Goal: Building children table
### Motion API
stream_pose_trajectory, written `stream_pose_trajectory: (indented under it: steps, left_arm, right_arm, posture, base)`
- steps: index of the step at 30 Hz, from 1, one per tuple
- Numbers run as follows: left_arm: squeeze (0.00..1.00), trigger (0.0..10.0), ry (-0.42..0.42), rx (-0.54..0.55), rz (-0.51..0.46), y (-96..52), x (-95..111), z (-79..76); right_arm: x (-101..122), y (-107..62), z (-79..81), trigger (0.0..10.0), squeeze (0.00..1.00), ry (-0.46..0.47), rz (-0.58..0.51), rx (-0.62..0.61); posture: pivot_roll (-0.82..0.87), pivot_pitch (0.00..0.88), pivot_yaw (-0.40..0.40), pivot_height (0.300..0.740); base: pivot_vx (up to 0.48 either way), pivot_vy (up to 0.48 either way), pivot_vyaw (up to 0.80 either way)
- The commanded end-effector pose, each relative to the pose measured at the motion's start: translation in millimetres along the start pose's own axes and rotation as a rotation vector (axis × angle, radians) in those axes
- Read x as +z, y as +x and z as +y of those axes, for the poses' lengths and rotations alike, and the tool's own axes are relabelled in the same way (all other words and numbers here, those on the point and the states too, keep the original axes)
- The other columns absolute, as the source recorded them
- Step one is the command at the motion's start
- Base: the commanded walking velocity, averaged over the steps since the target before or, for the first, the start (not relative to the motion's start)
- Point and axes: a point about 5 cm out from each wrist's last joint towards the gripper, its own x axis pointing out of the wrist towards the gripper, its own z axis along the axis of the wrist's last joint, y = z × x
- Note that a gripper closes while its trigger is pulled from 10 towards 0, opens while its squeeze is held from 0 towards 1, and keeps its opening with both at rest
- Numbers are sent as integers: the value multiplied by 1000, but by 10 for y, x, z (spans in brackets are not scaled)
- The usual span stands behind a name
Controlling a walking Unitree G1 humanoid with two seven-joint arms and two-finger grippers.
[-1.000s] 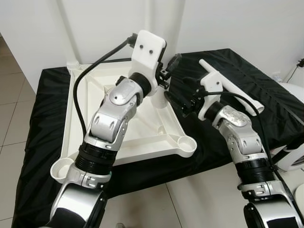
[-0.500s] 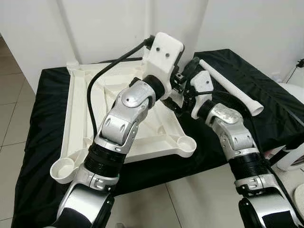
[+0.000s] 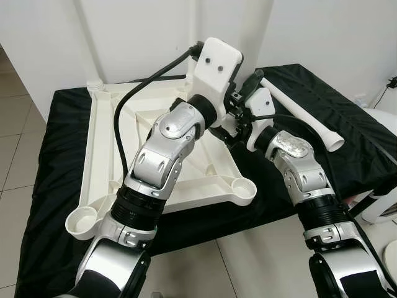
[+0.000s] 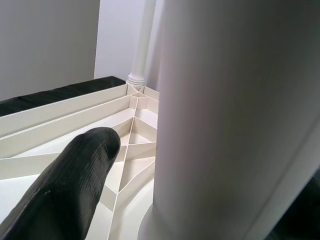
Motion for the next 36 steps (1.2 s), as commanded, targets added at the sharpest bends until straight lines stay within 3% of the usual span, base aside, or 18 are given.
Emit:
stream_pose_trajectory:
  steps: [1, 21, 36]
  left_arm:
    - [0, 10000, 16, -8, -30, 25, 65, -23]
    - [0, 10000, 28, -1, -21, 29, 32, -8]
    - [0, 10000, 53, 32, -25, 28, 70, 139]
  right_arm:
    - [79, 47, -4, 10000, 0, -25, -26, 8]
    - [197, 76, 21, 10000, 0, -55, -71, 31]
    - [32, 6, 69, 10000, 0, -66, -34, 53]
  posture:
    - [-48, 52, 1, 740]
    - [-49, 53, 0, 740]
    - [-44, 57, 4, 740]
  base:
    - [0, 0, 0]
    - [0, 0, 0]
    - [0, 0, 0]
